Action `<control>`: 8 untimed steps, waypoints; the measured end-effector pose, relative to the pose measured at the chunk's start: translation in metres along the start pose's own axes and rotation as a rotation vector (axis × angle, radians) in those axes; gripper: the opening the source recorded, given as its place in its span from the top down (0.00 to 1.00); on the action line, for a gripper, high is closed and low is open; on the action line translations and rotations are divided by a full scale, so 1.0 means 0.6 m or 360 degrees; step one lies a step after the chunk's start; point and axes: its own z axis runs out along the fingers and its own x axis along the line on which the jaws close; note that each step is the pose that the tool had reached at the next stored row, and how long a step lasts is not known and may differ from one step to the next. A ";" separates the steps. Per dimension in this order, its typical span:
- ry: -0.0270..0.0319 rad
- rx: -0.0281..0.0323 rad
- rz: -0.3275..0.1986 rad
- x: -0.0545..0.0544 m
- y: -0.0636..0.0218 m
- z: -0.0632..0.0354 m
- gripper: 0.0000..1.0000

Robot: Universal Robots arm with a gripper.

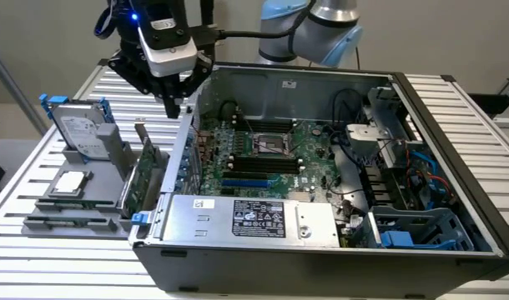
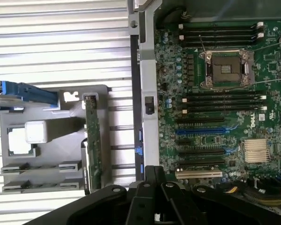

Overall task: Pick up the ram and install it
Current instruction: 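Reach for the ram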

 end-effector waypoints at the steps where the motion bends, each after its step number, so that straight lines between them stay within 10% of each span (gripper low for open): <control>1: -0.00001 0.00005 0.0000 0.007 -0.002 0.000 1.00; 8: -0.00004 0.00053 0.0000 0.054 -0.016 0.004 1.00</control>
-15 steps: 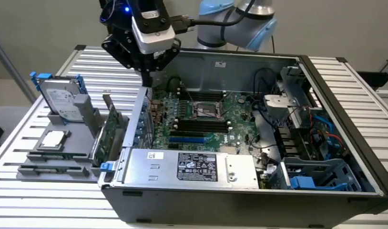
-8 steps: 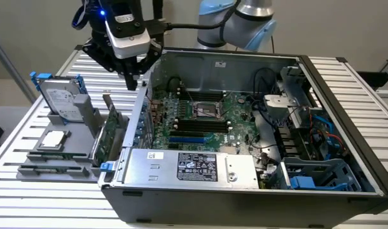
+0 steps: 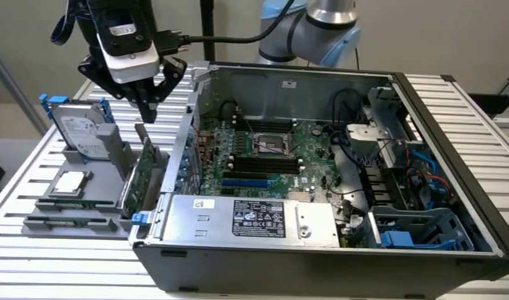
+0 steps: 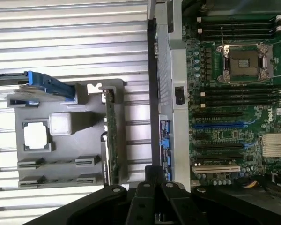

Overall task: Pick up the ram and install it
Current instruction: 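Reach for the ram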

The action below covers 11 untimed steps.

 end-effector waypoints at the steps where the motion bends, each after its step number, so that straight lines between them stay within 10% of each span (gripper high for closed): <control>1: 0.00000 0.00009 0.0000 0.007 -0.002 0.000 1.00; 11: -0.00007 0.00108 0.0000 0.073 -0.020 0.006 1.00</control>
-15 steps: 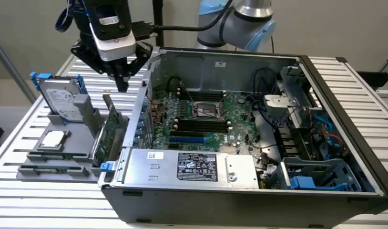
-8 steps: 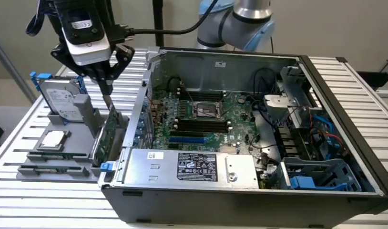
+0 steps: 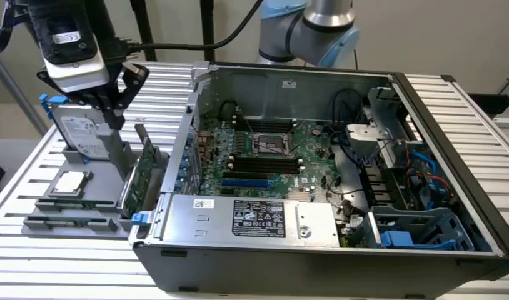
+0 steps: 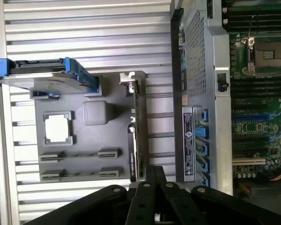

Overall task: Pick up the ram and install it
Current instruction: 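Reach for the ram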

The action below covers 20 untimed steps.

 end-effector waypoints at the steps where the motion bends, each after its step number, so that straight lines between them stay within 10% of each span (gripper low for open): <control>1: -0.00001 0.00011 0.0000 0.007 -0.002 0.001 1.00; 20: -0.00014 0.00219 0.0000 0.138 -0.031 0.016 1.00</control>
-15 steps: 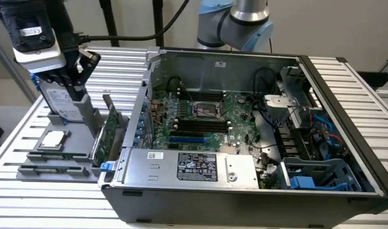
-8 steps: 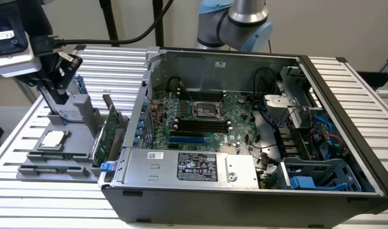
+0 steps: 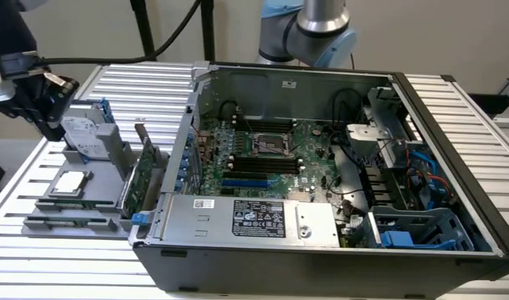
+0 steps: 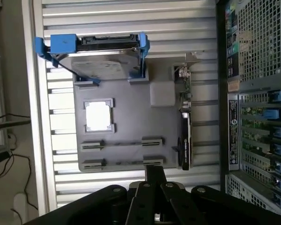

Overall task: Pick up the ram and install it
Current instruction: 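Reach for the ram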

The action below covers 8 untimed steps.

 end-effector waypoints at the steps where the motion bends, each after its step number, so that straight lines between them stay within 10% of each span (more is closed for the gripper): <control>1: -0.00003 0.00006 0.0000 0.007 -0.001 0.002 1.00; 8: -0.00005 0.00056 0.0000 0.058 -0.006 0.015 1.00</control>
